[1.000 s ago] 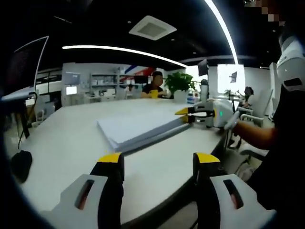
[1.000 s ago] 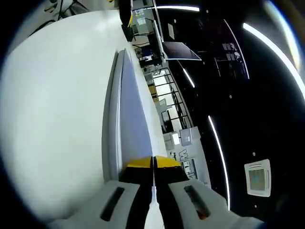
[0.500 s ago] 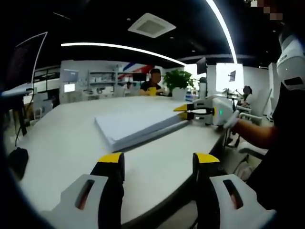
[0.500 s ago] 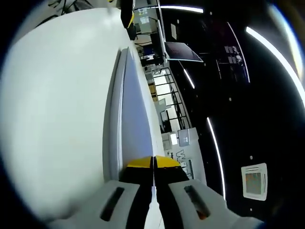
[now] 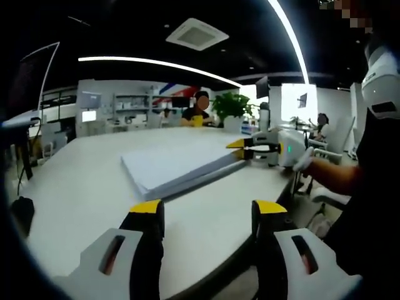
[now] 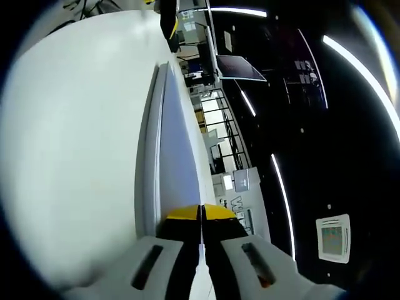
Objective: Grasp the top corner of one sheet in the document stack and pull a single sheet out from the document stack, separating that one sheet from the rest and lifting it clear until the single sheet is fully removed from the stack
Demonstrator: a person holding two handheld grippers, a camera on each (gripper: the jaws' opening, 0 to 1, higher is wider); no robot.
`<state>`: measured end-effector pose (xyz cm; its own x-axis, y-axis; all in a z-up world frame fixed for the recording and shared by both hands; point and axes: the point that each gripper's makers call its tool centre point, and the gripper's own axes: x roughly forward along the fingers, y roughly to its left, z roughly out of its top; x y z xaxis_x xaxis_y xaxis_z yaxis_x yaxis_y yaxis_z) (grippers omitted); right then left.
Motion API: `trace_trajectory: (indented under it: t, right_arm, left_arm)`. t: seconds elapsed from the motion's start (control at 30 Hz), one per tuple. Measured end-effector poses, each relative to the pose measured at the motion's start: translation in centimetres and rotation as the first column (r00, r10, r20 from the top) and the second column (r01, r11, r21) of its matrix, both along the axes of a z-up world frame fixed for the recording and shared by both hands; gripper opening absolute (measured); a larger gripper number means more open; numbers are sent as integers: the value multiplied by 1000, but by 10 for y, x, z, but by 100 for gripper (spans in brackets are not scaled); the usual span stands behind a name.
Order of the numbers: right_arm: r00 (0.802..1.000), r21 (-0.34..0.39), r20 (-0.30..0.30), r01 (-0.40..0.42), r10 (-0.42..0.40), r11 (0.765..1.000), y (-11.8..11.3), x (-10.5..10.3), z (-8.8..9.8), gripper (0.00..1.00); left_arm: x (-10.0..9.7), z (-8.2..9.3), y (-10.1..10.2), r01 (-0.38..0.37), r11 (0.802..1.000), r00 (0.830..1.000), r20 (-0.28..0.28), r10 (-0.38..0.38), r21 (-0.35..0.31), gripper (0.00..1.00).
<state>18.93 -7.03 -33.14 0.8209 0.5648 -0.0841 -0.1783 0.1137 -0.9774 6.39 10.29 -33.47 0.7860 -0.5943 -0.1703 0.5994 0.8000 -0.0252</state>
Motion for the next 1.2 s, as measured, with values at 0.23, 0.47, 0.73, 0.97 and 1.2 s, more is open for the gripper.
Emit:
trace_trajectory:
  t: [0.23,0.47,0.73,0.97,1.2]
  right_arm:
    - [1000,7,-4,3,-3,1000,1,0,1,2]
    - [1000,-1,1,3,-3,1000,2,-1,1,2]
    - [1000,13,-12,7,-7,1000,1,0,1,2]
    - [991,117,-131,1,14,993,-1,4,3,2]
    - [965,147,-261,18,21,989,1,7,0,2]
  left_arm:
    - [0,3,-2,15,1000,1000,-1,-15,9,55]
    - [0,3,1,6,1000,1000,2,-6,7,54]
    - [-3,4,2,3,1000,1000,6,-3,7,54]
    - [-5,3,2,2,1000,1000,10,-2,15,54]
    - [-3,5,3,-6,1000,1000,13,5,14,54]
